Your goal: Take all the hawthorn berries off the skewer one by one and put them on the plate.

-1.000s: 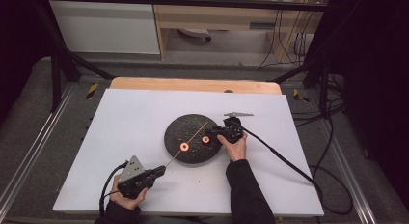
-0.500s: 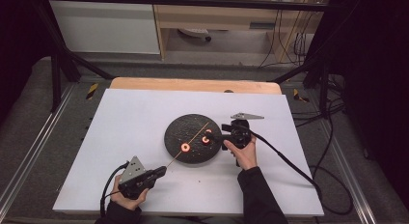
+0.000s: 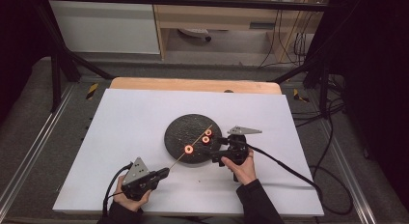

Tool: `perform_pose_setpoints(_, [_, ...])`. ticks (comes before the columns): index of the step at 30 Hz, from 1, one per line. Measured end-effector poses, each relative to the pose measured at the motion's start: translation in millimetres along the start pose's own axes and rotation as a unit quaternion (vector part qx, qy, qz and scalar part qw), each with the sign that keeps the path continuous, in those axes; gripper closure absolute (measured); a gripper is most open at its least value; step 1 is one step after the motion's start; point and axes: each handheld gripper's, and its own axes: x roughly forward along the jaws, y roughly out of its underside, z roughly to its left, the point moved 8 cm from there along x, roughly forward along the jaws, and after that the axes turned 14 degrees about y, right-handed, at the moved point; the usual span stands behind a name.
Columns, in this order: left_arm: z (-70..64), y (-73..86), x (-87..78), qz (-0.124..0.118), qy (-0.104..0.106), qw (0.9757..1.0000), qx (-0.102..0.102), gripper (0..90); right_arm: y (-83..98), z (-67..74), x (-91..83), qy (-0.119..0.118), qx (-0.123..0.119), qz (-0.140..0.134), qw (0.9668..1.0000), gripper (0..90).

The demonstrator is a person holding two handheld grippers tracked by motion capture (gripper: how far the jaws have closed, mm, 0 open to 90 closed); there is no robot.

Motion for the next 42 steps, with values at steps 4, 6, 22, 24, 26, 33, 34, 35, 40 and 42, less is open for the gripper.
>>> perform_pose_setpoints(4, [-2.0, -0.1, 2.3, 0.003, 0.003, 1.0, 0.003, 87.9, 5.4, 4.9, 0.6, -0.01, 0.0, 0.005, 0.9999, 5.8])
perform_pose_setpoints(6, [-3.2, -0.3, 3.5, 0.003, 0.005, 1.0, 0.003, 87.9, 6.2, 7.0, 1.0, -0.016, 0.003, 0.004, 0.9999, 6.1])
perform_pose_setpoints(22, [-13.6, -1.1, 16.5, 0.012, 0.019, 0.9996, 0.015, 87.9, 13.2, 19.7, 1.9, -0.056, 0.015, 0.01, 0.9983, 21.9])
perform_pose_setpoints(24, [-15.1, -1.2, 17.9, 0.012, 0.021, 0.9996, 0.016, 87.9, 14.2, 21.3, 2.2, -0.064, 0.018, 0.013, 0.9977, 26.3])
perform_pose_setpoints(26, [-16.2, -1.2, 19.3, 0.013, 0.022, 0.9995, 0.017, 87.9, 15.4, 23.0, 2.4, -0.072, 0.021, 0.018, 0.997, 30.0])
perform_pose_setpoints(33, [-18.8, -0.6, 22.2, 0.016, 0.027, 0.9993, 0.02, 87.9, 19.2, 25.7, 4.1, -0.085, 0.025, 0.029, 0.9957, 44.3])
perform_pose_setpoints(34, [-18.9, -0.6, 22.3, 0.017, 0.028, 0.9993, 0.02, 87.9, 19.3, 26.5, 3.8, -0.09, 0.027, 0.03, 0.9951, 46.9])
perform_pose_setpoints(35, [-18.9, -0.6, 22.3, 0.017, 0.028, 0.9993, 0.02, 87.9, 19.3, 26.5, 3.8, -0.09, 0.027, 0.03, 0.9951, 46.9])
perform_pose_setpoints(40, [-19.0, -0.2, 22.8, 0.017, 0.028, 0.9993, 0.019, 87.9, 18.4, 28.0, 1.1, -0.1, 0.025, 0.031, 0.9942, 59.5])
perform_pose_setpoints(42, [-19.1, -0.6, 22.5, 0.016, 0.029, 0.9993, 0.02, 87.9, 17.3, 27.9, 0.2, -0.1, 0.026, 0.029, 0.9942, 60.4])
